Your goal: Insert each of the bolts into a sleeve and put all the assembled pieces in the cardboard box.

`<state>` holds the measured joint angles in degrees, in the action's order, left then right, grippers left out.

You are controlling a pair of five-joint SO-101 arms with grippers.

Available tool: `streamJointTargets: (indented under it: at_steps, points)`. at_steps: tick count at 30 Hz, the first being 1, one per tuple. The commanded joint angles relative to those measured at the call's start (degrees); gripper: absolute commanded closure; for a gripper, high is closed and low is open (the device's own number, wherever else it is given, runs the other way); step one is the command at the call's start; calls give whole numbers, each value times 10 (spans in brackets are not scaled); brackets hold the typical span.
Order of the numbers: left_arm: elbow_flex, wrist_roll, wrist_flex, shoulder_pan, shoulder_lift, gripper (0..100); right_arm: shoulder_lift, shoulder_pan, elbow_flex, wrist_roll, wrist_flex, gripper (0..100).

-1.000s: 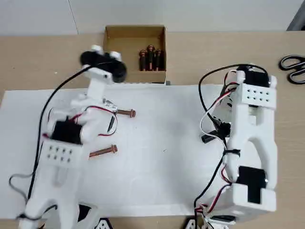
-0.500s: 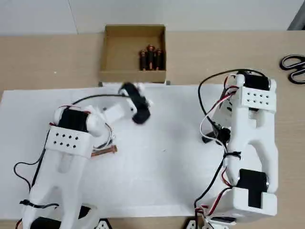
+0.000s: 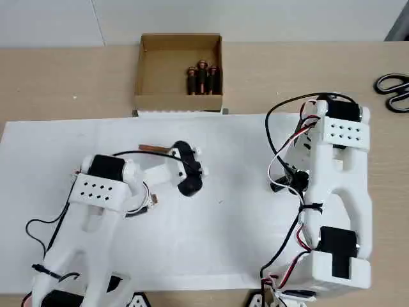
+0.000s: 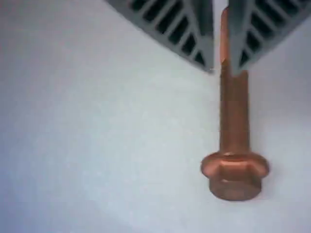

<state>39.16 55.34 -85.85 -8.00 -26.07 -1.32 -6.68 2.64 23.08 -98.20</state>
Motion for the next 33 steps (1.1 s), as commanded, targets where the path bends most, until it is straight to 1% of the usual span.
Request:
streamJointTargets:
  at_steps: [1, 22, 28, 33]
  points:
    - [15, 5, 42, 4, 0, 932, 29, -3, -3, -4, 3, 995]
    - [127, 6, 208, 5, 1, 927, 30, -3, -3, -4, -2, 995]
    - [148, 6, 221, 6, 1, 927, 30, -3, -3, -4, -2, 995]
    - [154, 6, 238, 33, 18, 927, 30, -2, -3, -4, -2, 995]
